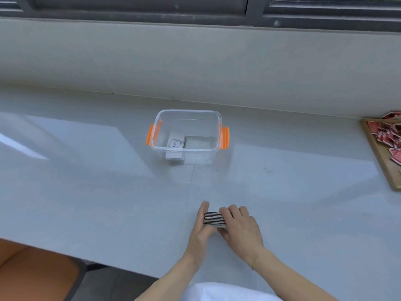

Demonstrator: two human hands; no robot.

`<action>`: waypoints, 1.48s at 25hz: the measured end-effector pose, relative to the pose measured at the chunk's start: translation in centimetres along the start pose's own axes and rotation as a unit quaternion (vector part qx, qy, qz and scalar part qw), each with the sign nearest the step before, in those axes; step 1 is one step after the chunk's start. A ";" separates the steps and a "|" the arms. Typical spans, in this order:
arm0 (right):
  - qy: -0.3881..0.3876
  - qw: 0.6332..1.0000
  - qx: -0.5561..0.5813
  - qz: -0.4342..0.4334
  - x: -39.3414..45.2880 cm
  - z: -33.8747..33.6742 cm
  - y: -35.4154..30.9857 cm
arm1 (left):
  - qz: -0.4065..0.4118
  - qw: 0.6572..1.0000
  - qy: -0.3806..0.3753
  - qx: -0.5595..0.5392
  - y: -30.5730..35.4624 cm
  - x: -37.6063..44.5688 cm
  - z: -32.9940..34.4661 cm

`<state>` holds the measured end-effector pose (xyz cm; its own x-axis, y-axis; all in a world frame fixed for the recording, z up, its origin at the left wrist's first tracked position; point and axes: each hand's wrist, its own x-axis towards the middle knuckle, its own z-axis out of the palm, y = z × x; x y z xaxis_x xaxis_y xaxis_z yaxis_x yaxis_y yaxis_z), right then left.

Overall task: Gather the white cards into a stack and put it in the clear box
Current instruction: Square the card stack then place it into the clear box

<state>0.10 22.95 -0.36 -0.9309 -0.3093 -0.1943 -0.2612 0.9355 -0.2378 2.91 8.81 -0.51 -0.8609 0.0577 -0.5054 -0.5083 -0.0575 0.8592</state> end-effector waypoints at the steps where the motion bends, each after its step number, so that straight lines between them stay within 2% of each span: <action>1: 0.000 1.000 0.002 0.002 0.0 0.0 0.0 | 0.002 1.000 0.008 -0.011 0.1 0.1 -0.8; 5: 0.002 1.000 0.006 0.008 0.2 0.1 0.1 | 0.005 0.992 0.116 -0.046 0.3 0.5 -4.2; 7: 0.004 1.000 0.008 0.009 0.3 0.2 0.1 | 0.006 0.990 0.134 -0.036 0.4 0.4 -3.9; 9: 0.005 1.000 0.010 0.012 0.3 0.1 0.0 | 0.004 0.994 0.109 -0.024 0.3 0.3 -2.2; 12: 0.004 1.000 0.002 0.012 0.3 0.1 0.0 | -0.004 1.000 0.015 0.001 -0.4 0.1 0.7; 14: 0.006 1.000 -0.009 0.005 0.2 0.0 0.2 | -0.007 1.000 0.001 0.010 -0.1 0.0 0.4; 16: 0.007 1.000 -0.014 0.006 0.3 -0.1 0.3 | -0.009 0.999 0.036 -0.009 0.5 0.3 -1.3; 19: 0.010 1.000 -0.013 0.007 0.3 -0.1 0.0 | -0.008 0.989 0.139 -0.051 0.9 0.6 -2.4; 20: 0.011 1.000 -0.012 0.009 0.3 0.0 0.0 | -0.014 0.989 0.141 -0.042 1.2 0.6 -1.6; 24: 0.021 1.000 -0.012 0.019 0.2 0.0 0.4 | -0.038 0.999 0.008 0.024 0.6 0.8 1.9; 28: 0.029 0.999 -0.015 0.017 -0.1 -0.2 0.5 | -0.006 0.984 -0.026 0.175 0.9 1.5 1.0; 30: 0.040 0.999 -0.012 0.011 -0.1 -0.1 0.5 | 0.062 0.942 -0.040 0.328 0.9 1.7 0.7; 33: 0.043 0.999 0.001 0.021 0.1 -0.1 0.6 | 0.186 0.799 -0.016 0.571 0.5 2.0 0.6; 34: 0.043 0.999 0.003 0.030 0.2 0.0 0.6 | 0.211 0.764 -0.014 0.609 0.6 2.1 0.6; 37: 0.037 0.998 0.023 0.052 0.4 -0.1 0.7 | 0.223 0.703 -0.022 0.675 1.0 2.2 0.5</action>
<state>-0.44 23.49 -0.55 -0.9692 -0.1959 -0.1490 -0.1520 0.9526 -0.2637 0.46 9.34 -0.71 -0.9119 0.3662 -0.1852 0.3199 0.9170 0.2381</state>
